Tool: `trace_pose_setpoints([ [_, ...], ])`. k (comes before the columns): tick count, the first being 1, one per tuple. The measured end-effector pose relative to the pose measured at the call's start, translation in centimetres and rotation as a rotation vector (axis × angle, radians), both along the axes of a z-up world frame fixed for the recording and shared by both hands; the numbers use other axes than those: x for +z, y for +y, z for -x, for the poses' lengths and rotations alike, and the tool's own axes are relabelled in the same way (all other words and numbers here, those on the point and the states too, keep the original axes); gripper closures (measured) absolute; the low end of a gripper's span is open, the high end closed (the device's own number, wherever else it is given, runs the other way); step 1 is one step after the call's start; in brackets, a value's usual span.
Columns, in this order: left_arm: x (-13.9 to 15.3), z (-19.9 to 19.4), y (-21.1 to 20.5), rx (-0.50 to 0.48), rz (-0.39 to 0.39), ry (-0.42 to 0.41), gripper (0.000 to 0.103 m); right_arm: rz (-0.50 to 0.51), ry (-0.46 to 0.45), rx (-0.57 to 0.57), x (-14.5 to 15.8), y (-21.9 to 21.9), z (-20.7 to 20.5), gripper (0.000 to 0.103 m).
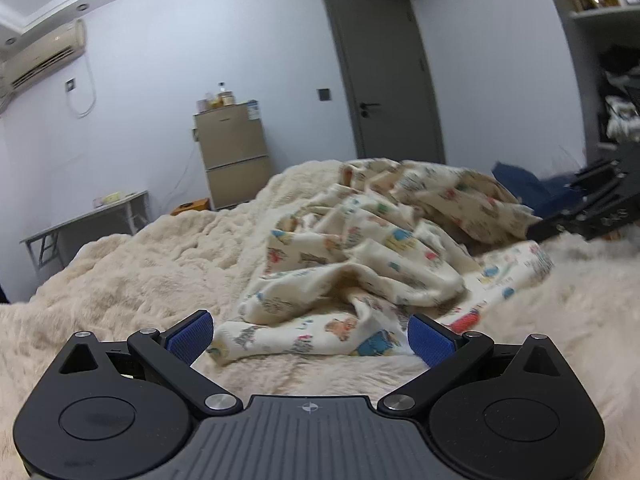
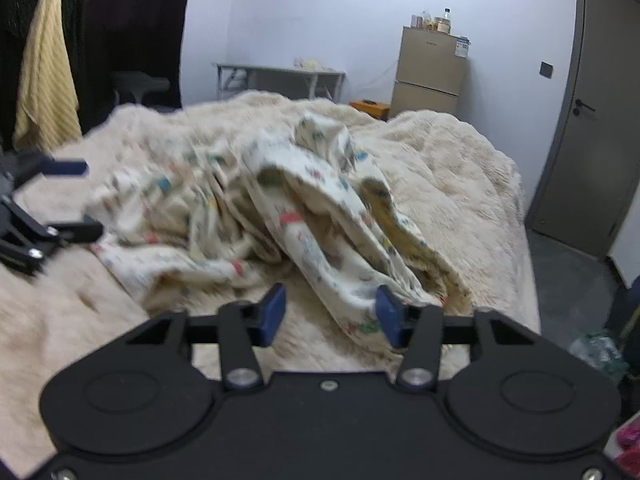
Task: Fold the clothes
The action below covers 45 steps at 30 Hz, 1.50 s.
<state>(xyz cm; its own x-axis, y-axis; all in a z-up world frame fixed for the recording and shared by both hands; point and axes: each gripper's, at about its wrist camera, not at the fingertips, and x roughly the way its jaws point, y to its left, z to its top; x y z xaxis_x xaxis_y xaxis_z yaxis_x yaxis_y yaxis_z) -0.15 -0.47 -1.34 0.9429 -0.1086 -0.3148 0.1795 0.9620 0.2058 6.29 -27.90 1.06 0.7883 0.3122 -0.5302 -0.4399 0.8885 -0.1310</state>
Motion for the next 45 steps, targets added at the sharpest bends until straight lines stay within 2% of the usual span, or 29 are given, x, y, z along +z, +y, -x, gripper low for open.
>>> trace_pose_setpoints([
  [1, 0.0, 0.0, 0.0, -0.001, 0.0, 0.002, 0.0, -0.008, 0.004, -0.013, 0.1, -0.1, -0.1, 0.097],
  [5, -0.2, 0.3, -0.1, -0.015, -0.005, -0.01, 0.0, -0.024, -0.012, -0.053, 0.8, -1.2, -0.1, 0.1],
  [7, -0.2, 0.6, -0.2, -0.041, -0.01, -0.026, 0.003, -0.018, -0.042, -0.115, 1.8, -2.7, 0.0, 0.101],
  [9, -0.1, 0.8, -0.2, -0.064, -0.013, -0.037, 0.01, -0.01, -0.061, -0.173, 2.4, -3.6, 0.0, 0.101],
  [11, -0.1, 1.2, -0.3, -0.124, -0.015, -0.049, 0.014, 0.026, -0.056, -0.213, 2.3, -4.1, -0.1, 0.101],
  [14, 0.1, 1.7, -0.5, -0.232, -0.025, -0.046, 0.035, 0.081, -0.025, -0.207, 1.8, -3.7, -0.3, 0.093],
  [15, 0.2, 1.8, -0.5, -0.261, -0.03, -0.04, 0.041, 0.1, -0.034, -0.197, 1.7, -3.3, 0.0, 0.084],
  [16, 0.2, 1.8, -0.6, -0.286, -0.041, -0.029, 0.043, 0.118, -0.05, -0.186, 1.7, -3.0, 0.4, 0.072],
  [18, -0.1, 1.5, -1.1, -0.319, -0.069, -0.002, 0.044, 0.134, -0.084, -0.153, 1.8, -2.1, 0.8, 0.06],
  [22, 0.0, 1.0, -1.4, -0.33, -0.083, 0.013, 0.041, 0.159, -0.131, -0.072, 1.4, 0.0, 1.4, 0.05],
  [25, 0.0, 0.3, -1.3, -0.315, -0.103, 0.006, 0.029, 0.177, -0.131, -0.056, 0.6, 0.8, 1.2, 0.049],
  [26, 0.1, 0.0, -1.3, -0.308, -0.107, 0.006, 0.022, 0.177, -0.121, -0.056, 0.4, 0.8, 1.0, 0.049],
  [28, 0.1, -0.6, -1.1, -0.307, -0.098, 0.022, 0.02, 0.16, -0.1, -0.049, -0.1, 0.9, 0.6, 0.049],
  [30, 0.0, -1.7, -1.4, -0.325, -0.103, 0.048, 0.021, 0.136, -0.076, -0.043, -0.5, 0.8, 0.2, 0.052],
  [31, -0.1, -2.0, -1.7, -0.335, -0.118, 0.051, 0.022, 0.125, -0.065, -0.043, -0.7, 0.7, 0.1, 0.058],
  [32, -0.2, -2.3, -2.0, -0.346, -0.133, 0.055, 0.033, 0.118, -0.056, -0.05, -0.8, 0.6, -0.1, 0.065],
  [33, -0.2, -2.4, -2.2, -0.353, -0.144, 0.055, 0.054, 0.115, -0.051, -0.057, -0.9, 0.7, -0.3, 0.083],
  [34, 0.0, -2.5, -2.2, -0.354, -0.146, 0.048, 0.061, 0.113, -0.045, -0.066, -0.9, 0.6, -0.5, 0.095],
  [35, 0.2, -2.6, -2.1, -0.353, -0.144, 0.036, 0.067, 0.107, -0.042, -0.076, -0.8, 0.4, -0.5, 0.095],
  [37, 0.8, -2.8, -1.8, -0.335, -0.133, 0.005, 0.087, 0.093, -0.054, -0.09, -0.5, -0.1, -0.4, 0.097],
  [38, 1.2, -2.8, -1.2, -0.306, -0.124, -0.018, 0.093, 0.089, -0.061, -0.098, -0.3, -0.4, -0.4, 0.097],
  [40, 1.7, -2.9, 0.0, -0.251, -0.125, -0.052, 0.094, 0.088, -0.072, -0.113, -0.1, -0.7, -0.4, 0.098],
  [42, 2.4, -3.2, 2.4, -0.17, -0.092, -0.085, 0.095, 0.085, -0.082, -0.135, 0.2, -1.2, -0.4, 0.098],
  [43, 2.8, -3.5, 4.1, -0.12, -0.063, -0.096, 0.095, 0.083, -0.082, -0.144, 0.2, -1.5, -0.4, 0.099],
  [45, 3.6, -4.0, 9.0, 0.0, 0.047, -0.116, 0.095, 0.083, -0.083, -0.159, 0.3, -1.8, -0.4, 0.099],
])
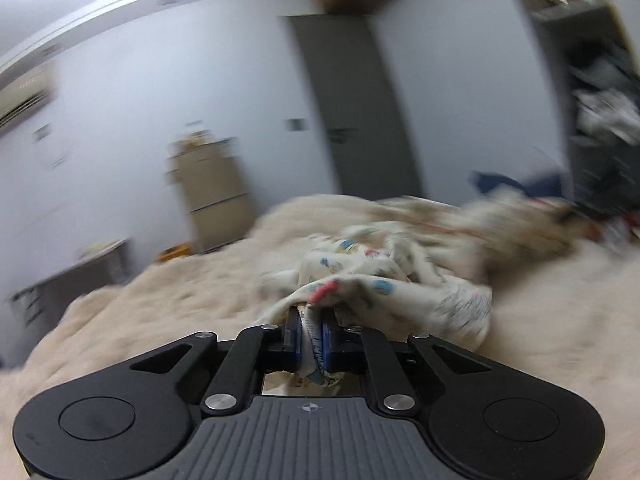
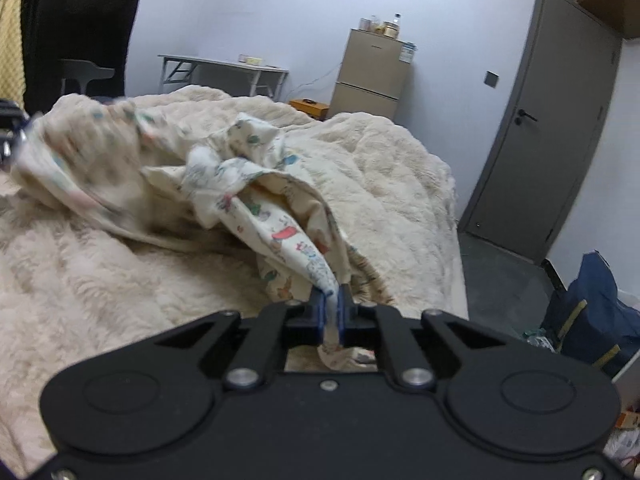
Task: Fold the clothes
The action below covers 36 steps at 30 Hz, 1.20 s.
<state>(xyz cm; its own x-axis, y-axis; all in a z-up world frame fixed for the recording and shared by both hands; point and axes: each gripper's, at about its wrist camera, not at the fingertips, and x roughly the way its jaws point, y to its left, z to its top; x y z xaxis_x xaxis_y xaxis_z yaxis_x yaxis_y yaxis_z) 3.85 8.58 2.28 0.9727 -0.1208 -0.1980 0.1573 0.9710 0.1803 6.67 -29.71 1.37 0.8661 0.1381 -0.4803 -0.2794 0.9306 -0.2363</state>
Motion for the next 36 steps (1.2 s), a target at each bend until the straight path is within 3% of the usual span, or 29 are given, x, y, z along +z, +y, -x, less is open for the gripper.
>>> trace_pose_setpoints([
  [3, 0.1, -0.1, 5.6, 0.129, 0.138, -0.008, 0.095, 0.007, 0.005, -0.005, 0.0, -0.3, 0.1, 0.099],
  [6, -1.6, 0.7, 10.6, 0.261, 0.24, 0.011, 0.095, 0.016, 0.022, 0.007, -0.2, -0.2, -0.1, 0.099],
  [9, -4.3, 1.3, 12.3, 0.256, 0.299, 0.054, 0.094, 0.037, 0.048, 0.019, -1.0, 0.4, -0.4, 0.098],
  [11, -6.3, 1.2, 12.1, 0.25, 0.267, 0.107, 0.092, 0.045, 0.068, 0.028, -1.5, 0.8, -0.6, 0.095],
  [13, -7.3, 1.1, 11.9, 0.263, 0.179, 0.158, 0.08, 0.057, 0.073, 0.033, -1.8, 1.0, -0.7, 0.087],
  [16, -7.5, 1.6, 12.9, 0.299, 0.112, 0.196, 0.055, 0.078, 0.056, 0.036, -1.9, 1.6, -0.2, 0.072],
  [17, -7.4, 2.0, 13.6, 0.298, 0.11, 0.212, 0.044, 0.081, 0.037, 0.04, -1.9, 1.9, 0.2, 0.072],
  [21, -7.7, 3.9, 15.7, 0.232, 0.072, 0.278, 0.028, 0.085, -0.011, 0.082, -3.0, 3.6, 1.6, 0.06],
  [24, -7.5, 5.2, 16.5, 0.223, 0.053, 0.266, 0.026, 0.142, -0.041, 0.079, -4.3, 5.1, 2.0, 0.06],
  [28, -6.1, 5.6, 17.3, 0.231, 0.17, 0.21, 0.023, 0.132, -0.037, 0.077, -4.5, 5.2, 2.0, 0.06],
  [32, -5.9, 2.2, 16.2, 0.209, 0.102, 0.22, 0.023, 0.086, -0.015, 0.071, -4.6, 4.8, 1.8, 0.059],
  [34, -6.6, -0.6, 15.5, 0.176, 0.044, 0.267, 0.026, 0.084, -0.015, 0.07, -4.7, 4.7, 1.9, 0.059],
  [36, -7.3, -3.5, 15.0, 0.113, 0.044, 0.33, 0.046, 0.083, -0.016, 0.069, -4.7, 4.7, 1.8, 0.059],
])
